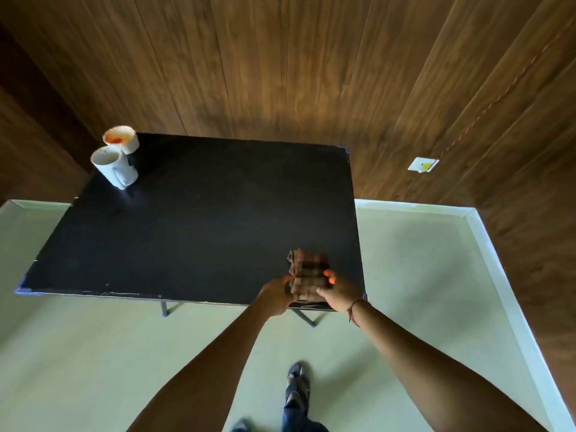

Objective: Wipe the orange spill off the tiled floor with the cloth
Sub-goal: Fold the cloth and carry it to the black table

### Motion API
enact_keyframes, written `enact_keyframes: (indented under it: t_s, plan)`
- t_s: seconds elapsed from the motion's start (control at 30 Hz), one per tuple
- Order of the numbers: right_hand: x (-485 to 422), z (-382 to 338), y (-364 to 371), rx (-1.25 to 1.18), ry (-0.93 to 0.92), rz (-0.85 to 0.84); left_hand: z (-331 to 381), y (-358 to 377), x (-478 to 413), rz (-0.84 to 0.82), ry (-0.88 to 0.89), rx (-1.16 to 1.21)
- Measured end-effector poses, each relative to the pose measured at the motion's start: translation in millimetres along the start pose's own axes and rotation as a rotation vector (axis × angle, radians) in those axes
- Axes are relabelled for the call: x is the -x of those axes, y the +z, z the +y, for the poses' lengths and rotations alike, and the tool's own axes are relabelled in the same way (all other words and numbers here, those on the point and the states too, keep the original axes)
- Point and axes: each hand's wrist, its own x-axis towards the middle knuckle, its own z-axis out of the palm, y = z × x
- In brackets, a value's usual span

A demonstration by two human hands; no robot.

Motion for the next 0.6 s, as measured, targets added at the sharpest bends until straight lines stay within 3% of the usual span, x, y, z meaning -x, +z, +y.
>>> enact_keyframes:
  t_s: [0.1,0.17,0.3,0.47,0.6]
  plan:
    - [-11,18,3,0.23,0.003,0.033,-12,16,-11,0.004,0.012,-0.173]
    - [-21,19,6,0.329,-0.082,0.082,-11,17,-17,0.031,0.016,-0.311]
    - [-35,16,16,0.629,-0.298,0.02,-11,14,-32,0.001,0.084,-0.507]
    - [-48,31,15,0.793,-0.267,0.042,-3,16,-40,-0.057,0.106,-0.495]
    - [-50,33,9,0.839,-0.263,0.032,1,9,-31,-0.007,0.095,-0.418]
